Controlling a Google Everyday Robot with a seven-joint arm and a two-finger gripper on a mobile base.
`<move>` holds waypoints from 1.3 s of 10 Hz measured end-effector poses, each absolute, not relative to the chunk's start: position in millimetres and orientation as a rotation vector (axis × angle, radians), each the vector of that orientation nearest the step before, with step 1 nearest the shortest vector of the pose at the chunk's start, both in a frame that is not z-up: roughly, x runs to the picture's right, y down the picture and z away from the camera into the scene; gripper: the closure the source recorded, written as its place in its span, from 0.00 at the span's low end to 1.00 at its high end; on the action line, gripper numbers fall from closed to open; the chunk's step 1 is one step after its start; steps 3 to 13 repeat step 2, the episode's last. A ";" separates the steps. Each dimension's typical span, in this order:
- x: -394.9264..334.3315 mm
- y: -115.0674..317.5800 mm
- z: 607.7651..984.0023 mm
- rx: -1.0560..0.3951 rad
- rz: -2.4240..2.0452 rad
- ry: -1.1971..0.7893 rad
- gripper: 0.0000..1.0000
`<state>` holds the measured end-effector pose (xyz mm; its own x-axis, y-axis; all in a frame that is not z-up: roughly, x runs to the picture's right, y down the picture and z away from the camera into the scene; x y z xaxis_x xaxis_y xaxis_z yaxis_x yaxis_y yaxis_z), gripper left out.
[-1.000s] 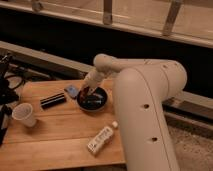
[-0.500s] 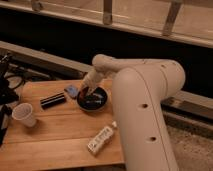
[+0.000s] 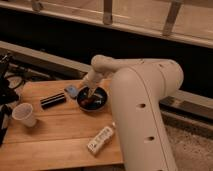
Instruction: Place the pepper in the ceramic bowl
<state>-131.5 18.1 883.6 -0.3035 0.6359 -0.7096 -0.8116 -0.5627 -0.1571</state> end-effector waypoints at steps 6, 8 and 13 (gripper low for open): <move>-136.3 19.2 883.4 -0.935 1.967 0.287 0.46; -136.3 19.2 883.4 -0.935 1.967 0.287 0.46; -136.3 19.2 883.4 -0.935 1.967 0.287 0.46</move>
